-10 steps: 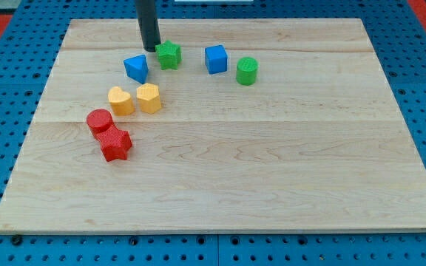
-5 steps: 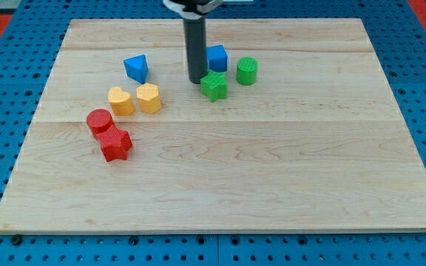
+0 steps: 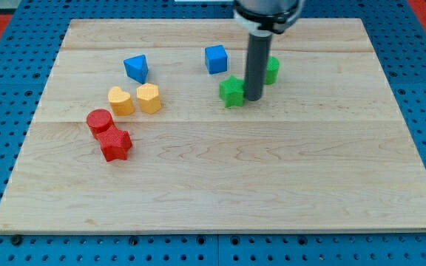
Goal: Place the green star into the center of the board
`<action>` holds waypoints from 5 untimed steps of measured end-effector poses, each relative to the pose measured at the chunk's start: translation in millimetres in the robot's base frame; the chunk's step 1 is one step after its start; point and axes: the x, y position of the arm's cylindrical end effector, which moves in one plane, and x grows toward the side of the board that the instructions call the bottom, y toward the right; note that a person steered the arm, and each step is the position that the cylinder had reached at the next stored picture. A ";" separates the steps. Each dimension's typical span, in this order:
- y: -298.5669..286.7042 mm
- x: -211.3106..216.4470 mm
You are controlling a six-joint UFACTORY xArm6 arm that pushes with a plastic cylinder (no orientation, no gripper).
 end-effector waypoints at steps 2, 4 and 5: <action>-38.6 -38.7; -48.9 -28.6; -73.6 -66.0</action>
